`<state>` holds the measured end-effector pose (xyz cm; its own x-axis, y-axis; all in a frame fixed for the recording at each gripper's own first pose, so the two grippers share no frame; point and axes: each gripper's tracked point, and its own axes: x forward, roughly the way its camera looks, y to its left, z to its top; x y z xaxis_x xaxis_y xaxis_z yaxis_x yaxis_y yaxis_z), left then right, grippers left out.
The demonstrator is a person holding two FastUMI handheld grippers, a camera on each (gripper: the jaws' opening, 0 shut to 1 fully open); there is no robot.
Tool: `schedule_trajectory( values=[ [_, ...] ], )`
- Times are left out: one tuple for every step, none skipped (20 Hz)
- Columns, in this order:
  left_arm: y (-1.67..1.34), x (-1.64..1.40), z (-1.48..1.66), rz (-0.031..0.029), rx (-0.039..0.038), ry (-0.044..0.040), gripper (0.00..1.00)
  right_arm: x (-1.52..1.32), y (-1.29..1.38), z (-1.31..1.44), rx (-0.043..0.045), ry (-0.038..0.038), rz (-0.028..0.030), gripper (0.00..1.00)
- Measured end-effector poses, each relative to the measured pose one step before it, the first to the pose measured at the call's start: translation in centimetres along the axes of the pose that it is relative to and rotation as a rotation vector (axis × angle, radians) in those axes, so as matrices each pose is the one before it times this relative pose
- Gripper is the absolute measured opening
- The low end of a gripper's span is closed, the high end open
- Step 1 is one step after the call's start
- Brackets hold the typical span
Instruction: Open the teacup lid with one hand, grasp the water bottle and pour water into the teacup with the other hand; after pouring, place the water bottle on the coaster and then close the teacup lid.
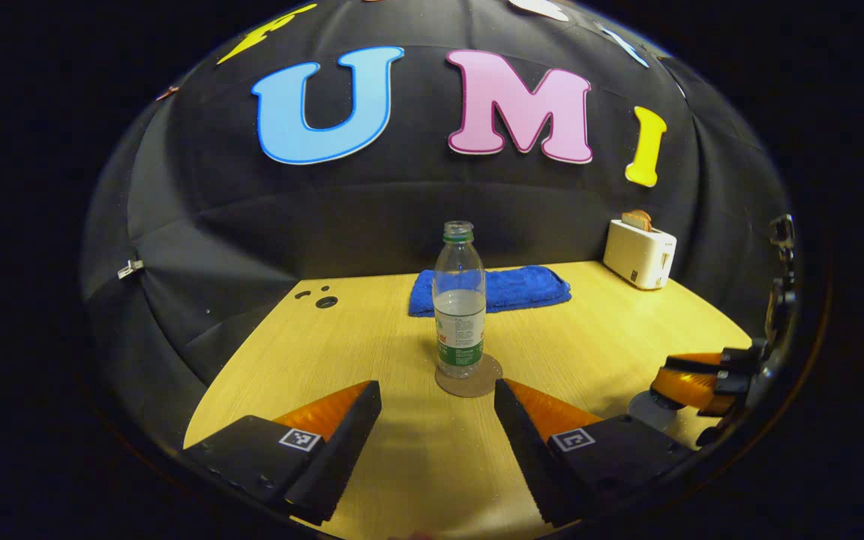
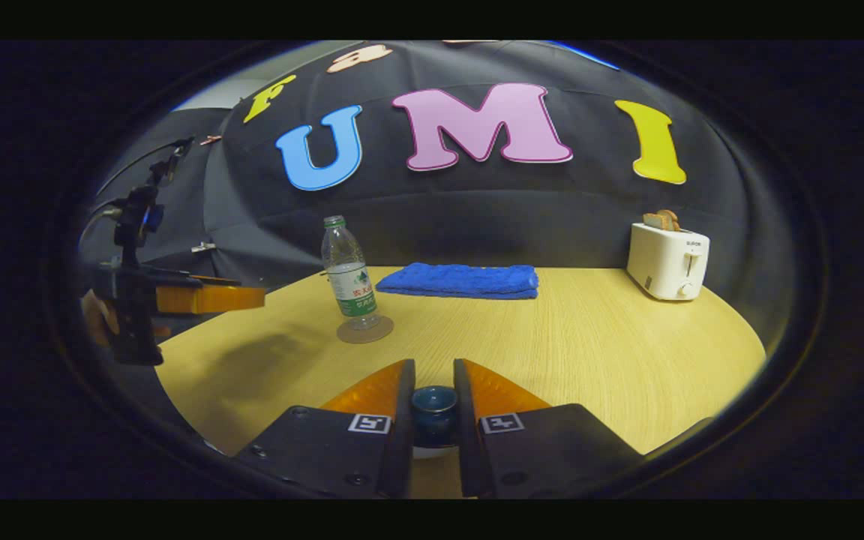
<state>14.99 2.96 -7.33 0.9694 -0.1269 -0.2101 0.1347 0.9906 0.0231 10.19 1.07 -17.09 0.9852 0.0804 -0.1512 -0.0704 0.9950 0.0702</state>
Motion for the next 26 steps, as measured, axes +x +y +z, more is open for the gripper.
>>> schedule_trajectory(
  values=[
    [-0.507,-0.164,-0.065,-0.00938,-0.03740,-0.00243,0.95,0.383,0.147,-0.379,0.00242,-0.00473,0.00166,0.32],
    [-0.414,0.001,-0.011,-0.00788,-0.03326,-0.00061,0.96,0.313,0.129,-0.335,0.00322,-0.00594,0.00391,0.32],
    [-0.194,0.045,0.025,-0.00289,-0.01747,-0.00077,0.96,0.183,0.078,-0.157,-0.00255,-0.00199,0.00113,0.32],
    [-0.167,0.012,-0.099,-0.00204,-0.01173,-0.00301,0.96,0.068,0.135,-0.182,-0.00229,0.00057,0.00473,0.33],
    [-0.074,0.077,-0.040,0.00023,-0.00715,-0.00142,0.96,-0.059,0.104,-0.248,0.00035,-0.00025,0.00403,0.29],
    [-0.093,0.010,-0.090,-0.00194,-0.00538,-0.00261,0.96,-0.095,0.093,-0.169,0.00214,0.00017,0.00282,0.29],
    [-0.149,0.032,0.008,-0.00290,-0.00336,-0.00217,0.96,-0.158,0.000,-0.228,0.00062,0.00190,0.00297,0.29],
    [-0.179,0.066,-0.162,-0.00450,-0.00302,-0.00068,0.96,-0.120,0.094,-0.319,-0.00507,0.00165,0.00269,0.25],
    [-0.152,-0.004,-0.194,-0.00416,-0.00290,0.00159,0.96,-0.151,0.099,-0.092,-0.00718,0.00171,0.00443,0.27],
    [-0.164,-0.032,-0.062,-0.00497,-0.00300,0.00385,0.95,-0.028,0.124,-0.219,-0.00388,0.00102,0.00551,0.29],
    [-0.086,0.081,-0.222,-0.00206,-0.00244,0.00250,0.95,-0.064,0.226,-0.312,-0.00426,0.00432,0.00592,0.30],
    [-0.006,-0.111,0.023,-0.00323,0.00311,0.00026,0.96,-0.063,0.173,-0.348,-0.00368,0.01368,0.00630,0.31],
    [0.054,-0.047,0.082,-0.00081,0.00715,-0.00099,0.96,-0.068,-0.043,0.134,-0.00253,-0.00874,-0.00091,0.29],
    [0.022,-0.059,0.187,0.00003,0.00895,-0.00284,0.96,-0.148,-0.007,0.169,0.00092,-0.00303,0.00174,0.28],
    [0.042,0.067,0.210,0.00227,0.01228,-0.00622,0.95,-0.038,-0.103,0.301,0.00248,-0.00368,-0.00229,0.29],
    [0.080,-0.037,0.257,0.00179,0.01208,-0.00465,0.95,-0.122,0.013,0.263,0.00290,-0.00214,0.00185,0.38],
    [0.060,-0.091,0.160,0.00101,0.00720,-0.00296,0.95,-0.236,-0.061,0.676,0.00086,0.00111,0.00012,0.42],
    [-0.174,-0.279,0.606,-0.00251,0.00342,-0.00965,0.96,-0.286,-0.231,0.895,-0.00112,-0.00222,-0.00375,0.43],
    [-0.112,-0.253,0.677,0.00068,0.00010,-0.01182,0.96,-0.477,-0.190,1.138,-0.00078,-0.00939,-0.00081,0.57],
    [-0.080,-0.211,0.683,0.00505,-0.00103,-0.01490,0.96,-0.460,-0.333,1.358,-0.00592,-0.00727,-0.00498,0.62],
    [-0.106,-0.270,0.856,0.00626,-0.00073,-0.01287,0.95,-0.555,-0.556,1.375,-0.00897,-0.00795,-0.01145,0.68],
    [-0.114,-0.339,0.605,0.00314,-0.00397,-0.01376,0.95,-0.653,-0.589,1.637,-0.00876,-0.01210,-0.01123,0.61],
    [-0.230,-0.419,0.933,-0.00183,-0.00083,-0.01872,0.95,-0.515,-0.645,1.646,-0.00713,-0.01094,-0.01315,0.70],
    [-0.098,-0.470,1.034,0.00510,0.00165,-0.02283,0.95,-0.579,-0.624,1.648,-0.00334,-0.00554,-0.01535,0.72],
    [-0.092,-0.409,1.215,0.00555,0.00819,-0.02129,0.95,-0.631,-0.598,1.385,-0.00067,-0.00471,-0.01535,0.86],
    [-0.027,-0.389,0.979,0.00896,0.01153,-0.02087,0.95,-0.555,-0.867,1.473,-0.00147,-0.00924,-0.02303,0.93]
  ],
)
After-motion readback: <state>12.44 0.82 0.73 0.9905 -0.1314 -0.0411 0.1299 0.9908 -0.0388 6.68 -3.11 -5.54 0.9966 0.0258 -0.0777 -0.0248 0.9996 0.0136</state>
